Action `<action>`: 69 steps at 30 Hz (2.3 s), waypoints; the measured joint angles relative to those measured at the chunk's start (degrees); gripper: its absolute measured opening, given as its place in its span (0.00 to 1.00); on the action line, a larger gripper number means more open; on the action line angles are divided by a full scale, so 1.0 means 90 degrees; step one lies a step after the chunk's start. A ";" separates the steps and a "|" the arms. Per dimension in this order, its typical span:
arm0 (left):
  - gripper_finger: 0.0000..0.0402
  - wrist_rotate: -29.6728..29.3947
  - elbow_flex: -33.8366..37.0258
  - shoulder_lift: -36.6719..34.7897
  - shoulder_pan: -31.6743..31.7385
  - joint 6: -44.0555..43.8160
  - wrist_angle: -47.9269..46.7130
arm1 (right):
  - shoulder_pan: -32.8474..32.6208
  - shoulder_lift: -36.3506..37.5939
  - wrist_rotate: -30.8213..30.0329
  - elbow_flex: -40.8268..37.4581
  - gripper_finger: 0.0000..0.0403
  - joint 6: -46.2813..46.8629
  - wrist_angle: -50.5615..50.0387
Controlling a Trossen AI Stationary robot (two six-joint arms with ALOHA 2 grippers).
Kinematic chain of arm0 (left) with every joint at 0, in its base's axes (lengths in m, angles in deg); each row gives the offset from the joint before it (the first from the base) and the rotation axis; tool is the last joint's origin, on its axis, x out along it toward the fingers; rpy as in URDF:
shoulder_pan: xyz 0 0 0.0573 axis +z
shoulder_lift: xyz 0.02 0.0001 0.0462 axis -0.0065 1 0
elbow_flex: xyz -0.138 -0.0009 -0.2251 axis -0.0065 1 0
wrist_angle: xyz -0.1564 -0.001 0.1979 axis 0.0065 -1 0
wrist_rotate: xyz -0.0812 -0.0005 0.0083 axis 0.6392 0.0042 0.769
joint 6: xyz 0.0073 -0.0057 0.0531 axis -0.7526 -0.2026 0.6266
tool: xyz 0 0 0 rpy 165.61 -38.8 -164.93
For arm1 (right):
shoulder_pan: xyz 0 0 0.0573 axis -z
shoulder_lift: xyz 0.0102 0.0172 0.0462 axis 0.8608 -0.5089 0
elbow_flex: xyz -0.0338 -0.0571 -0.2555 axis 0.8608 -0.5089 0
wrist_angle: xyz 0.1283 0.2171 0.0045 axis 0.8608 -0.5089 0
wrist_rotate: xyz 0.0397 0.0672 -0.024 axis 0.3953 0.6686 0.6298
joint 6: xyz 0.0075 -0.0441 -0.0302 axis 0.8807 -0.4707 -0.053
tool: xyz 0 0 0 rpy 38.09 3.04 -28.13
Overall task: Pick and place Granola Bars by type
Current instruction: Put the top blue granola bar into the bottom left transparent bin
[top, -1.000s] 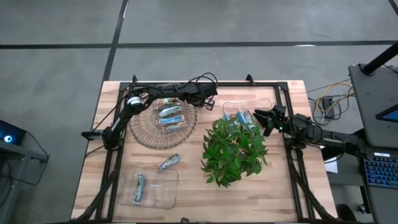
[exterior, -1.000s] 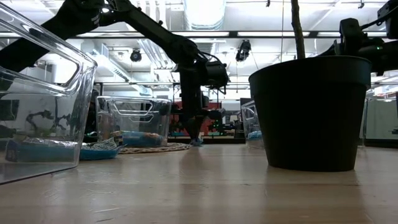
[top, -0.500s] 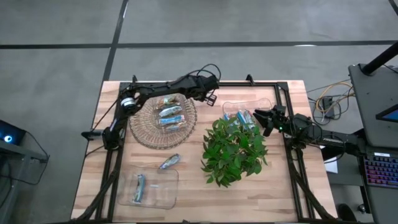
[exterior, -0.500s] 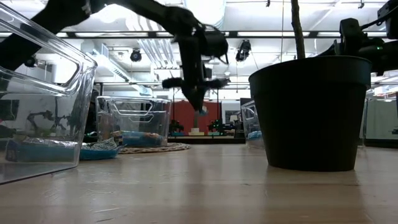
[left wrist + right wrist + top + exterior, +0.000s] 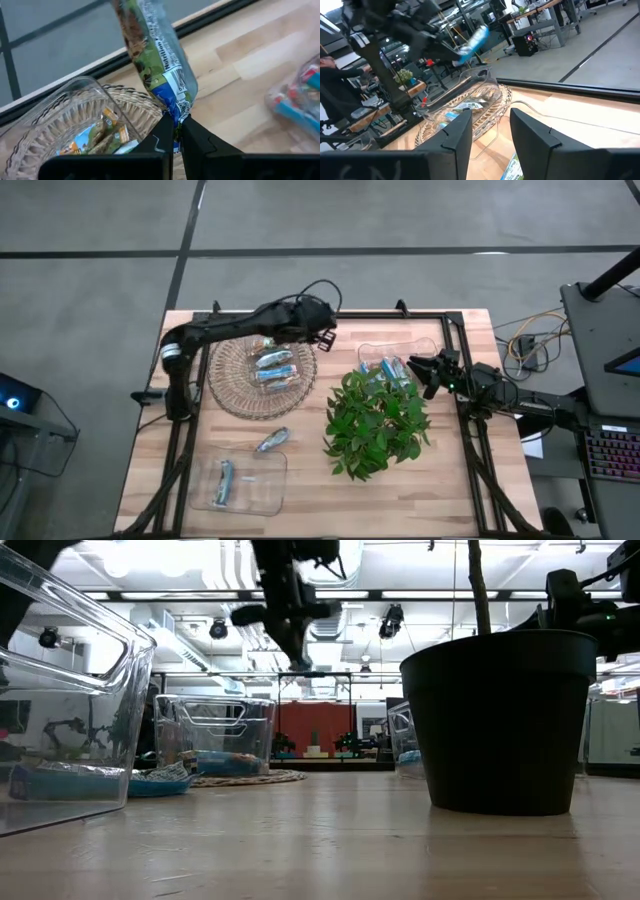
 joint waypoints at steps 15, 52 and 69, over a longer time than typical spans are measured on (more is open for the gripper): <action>0.00 -0.0439 0.2297 -0.1963 -0.1680 -0.2210 -0.0620 | 0.0000 0.0003 0.0002 0.0000 0.32 -0.0002 -0.0002; 0.00 0.1931 0.3003 -0.1498 -0.7105 -0.9003 -0.1040 | 0.0000 0.0002 0.0002 0.0000 0.32 -0.0001 -0.0001; 0.00 0.2414 0.3003 -0.1027 -0.7951 -0.9690 0.0006 | 0.0001 0.0002 0.0000 0.0000 0.30 0.0000 -0.0001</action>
